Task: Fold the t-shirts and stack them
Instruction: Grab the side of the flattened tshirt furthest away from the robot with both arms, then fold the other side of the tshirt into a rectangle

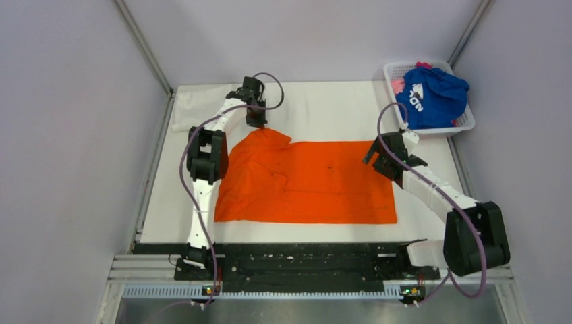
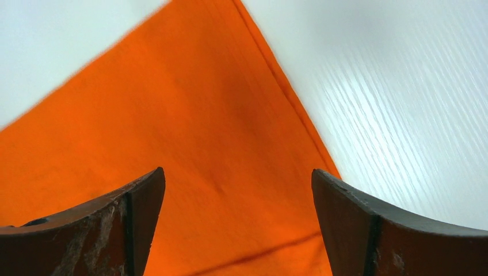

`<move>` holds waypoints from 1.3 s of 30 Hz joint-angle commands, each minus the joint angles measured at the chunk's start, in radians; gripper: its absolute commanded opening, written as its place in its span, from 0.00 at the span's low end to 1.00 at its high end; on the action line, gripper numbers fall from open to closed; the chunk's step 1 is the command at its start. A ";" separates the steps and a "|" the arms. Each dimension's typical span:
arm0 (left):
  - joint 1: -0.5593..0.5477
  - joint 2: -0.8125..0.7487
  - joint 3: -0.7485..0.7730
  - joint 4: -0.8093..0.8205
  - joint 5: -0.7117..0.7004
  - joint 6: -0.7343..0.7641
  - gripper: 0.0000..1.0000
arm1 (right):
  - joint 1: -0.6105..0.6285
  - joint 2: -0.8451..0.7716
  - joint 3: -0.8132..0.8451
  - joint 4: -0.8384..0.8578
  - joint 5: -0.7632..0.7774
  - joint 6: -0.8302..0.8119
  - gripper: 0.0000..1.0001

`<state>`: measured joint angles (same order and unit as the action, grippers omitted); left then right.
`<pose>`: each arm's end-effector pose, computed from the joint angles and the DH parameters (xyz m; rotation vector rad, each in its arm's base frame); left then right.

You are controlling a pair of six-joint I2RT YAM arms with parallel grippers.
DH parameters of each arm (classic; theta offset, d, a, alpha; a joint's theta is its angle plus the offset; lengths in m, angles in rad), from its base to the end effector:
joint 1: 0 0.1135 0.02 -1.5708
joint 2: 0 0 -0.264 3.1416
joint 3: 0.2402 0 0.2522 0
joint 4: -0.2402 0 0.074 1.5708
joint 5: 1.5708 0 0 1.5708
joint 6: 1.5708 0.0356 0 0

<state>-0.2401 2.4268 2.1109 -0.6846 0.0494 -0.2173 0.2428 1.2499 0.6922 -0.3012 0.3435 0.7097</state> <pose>0.5144 -0.1277 0.1753 0.0482 2.5869 -0.2342 0.2422 0.0476 0.2039 0.6940 2.2606 0.0384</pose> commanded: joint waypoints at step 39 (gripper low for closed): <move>-0.025 -0.495 -0.502 0.226 0.136 -0.036 0.00 | -0.103 0.745 0.669 -0.090 0.065 -0.163 0.29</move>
<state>-0.2604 2.0048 1.6238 -0.4957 0.1688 -0.2382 0.1455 2.0418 1.4117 -0.3794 0.4381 0.5381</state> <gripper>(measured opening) 0.022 0.305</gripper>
